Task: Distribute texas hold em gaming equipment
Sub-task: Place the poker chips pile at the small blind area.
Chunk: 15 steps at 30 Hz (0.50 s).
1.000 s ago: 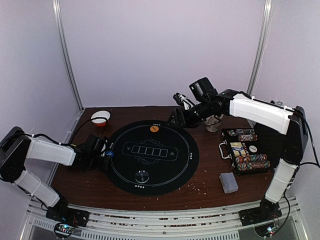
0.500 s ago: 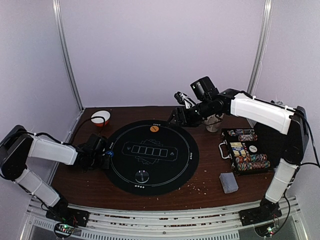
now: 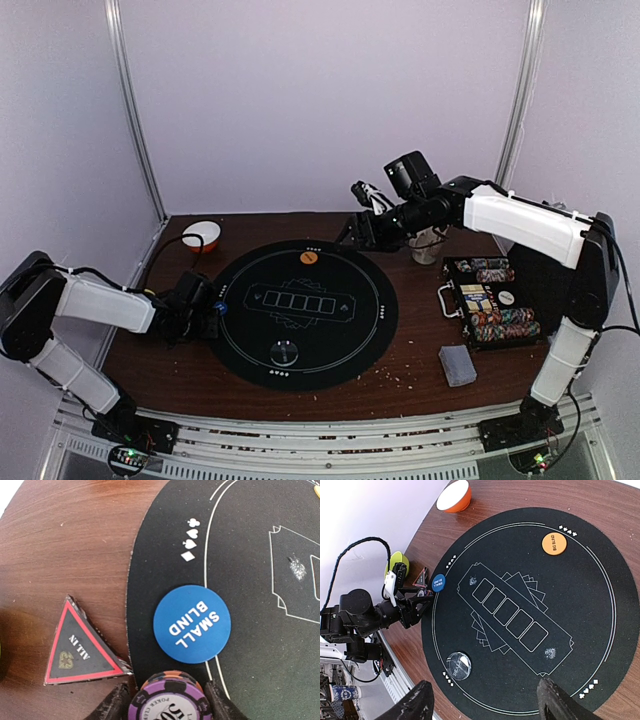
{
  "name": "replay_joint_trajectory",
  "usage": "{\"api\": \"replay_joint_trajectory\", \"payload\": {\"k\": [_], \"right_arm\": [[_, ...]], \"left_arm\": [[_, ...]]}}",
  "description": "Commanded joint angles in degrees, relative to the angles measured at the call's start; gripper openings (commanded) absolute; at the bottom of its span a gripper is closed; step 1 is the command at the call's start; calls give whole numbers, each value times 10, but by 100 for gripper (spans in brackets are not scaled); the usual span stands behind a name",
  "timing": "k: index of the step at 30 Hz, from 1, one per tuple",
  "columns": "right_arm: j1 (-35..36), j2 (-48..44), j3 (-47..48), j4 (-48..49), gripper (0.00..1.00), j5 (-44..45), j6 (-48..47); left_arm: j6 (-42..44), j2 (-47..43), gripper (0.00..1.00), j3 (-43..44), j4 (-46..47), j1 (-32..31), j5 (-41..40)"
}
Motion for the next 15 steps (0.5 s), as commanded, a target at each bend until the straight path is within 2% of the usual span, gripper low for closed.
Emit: {"api": "replay_joint_trajectory", "payload": {"k": [1, 5, 9, 12, 15], "right_arm": [[-4, -19, 4, 0, 73, -8, -4], [-7, -20, 6, -2, 73, -13, -5], [-20, -27, 11, -13, 74, -2, -15], [-53, -35, 27, -52, 76, 39, -31], [-111, -53, 23, -89, 77, 81, -45]], "left_arm": [[-9, 3, 55, -15, -47, 4, -37], [-6, 1, 62, -15, -45, 4, -32], [19, -25, 80, -12, -29, 3, -11], [42, -60, 88, -1, -33, 1, 4], [59, -100, 91, 16, -54, 2, 9]]}}
